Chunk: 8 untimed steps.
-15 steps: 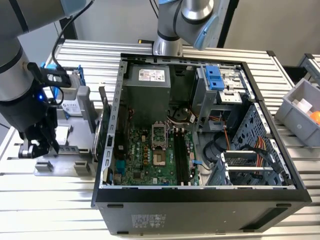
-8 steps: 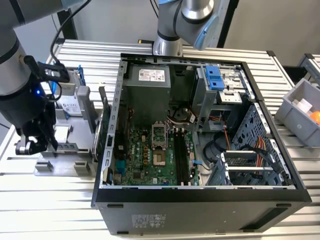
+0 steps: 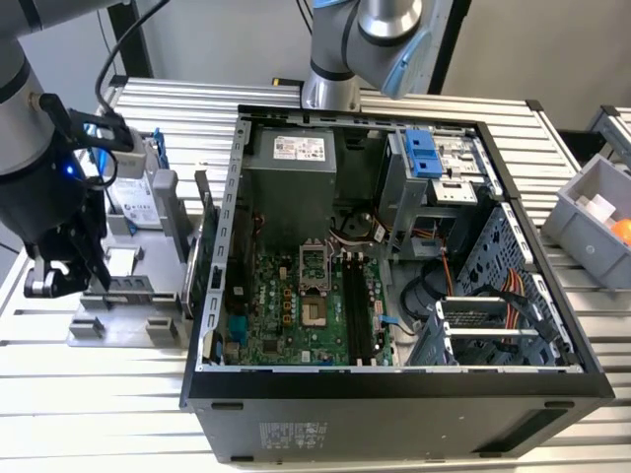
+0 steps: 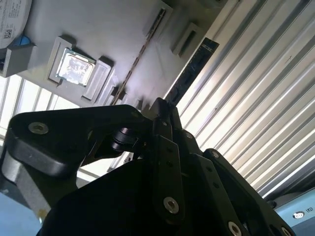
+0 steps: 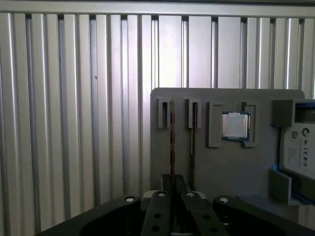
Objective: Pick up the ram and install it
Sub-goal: 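Pick up the ram and move it above insertion slot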
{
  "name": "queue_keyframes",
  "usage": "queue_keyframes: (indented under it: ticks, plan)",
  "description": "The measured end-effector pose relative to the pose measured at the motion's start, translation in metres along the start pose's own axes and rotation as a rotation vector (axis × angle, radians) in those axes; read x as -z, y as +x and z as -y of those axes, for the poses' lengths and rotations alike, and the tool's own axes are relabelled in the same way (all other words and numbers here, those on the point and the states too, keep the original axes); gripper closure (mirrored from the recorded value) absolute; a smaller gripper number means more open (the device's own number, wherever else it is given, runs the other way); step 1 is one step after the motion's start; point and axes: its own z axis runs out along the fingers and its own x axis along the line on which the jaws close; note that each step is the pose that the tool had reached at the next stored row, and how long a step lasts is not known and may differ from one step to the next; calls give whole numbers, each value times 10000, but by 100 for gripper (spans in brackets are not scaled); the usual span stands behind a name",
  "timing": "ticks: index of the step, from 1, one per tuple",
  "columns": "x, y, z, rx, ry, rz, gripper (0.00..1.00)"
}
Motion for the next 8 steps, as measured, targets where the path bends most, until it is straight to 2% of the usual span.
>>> queue_keyframes:
  ticks: [8]
  plan:
    - [93, -4, 0, 0, -1, 1, 100]
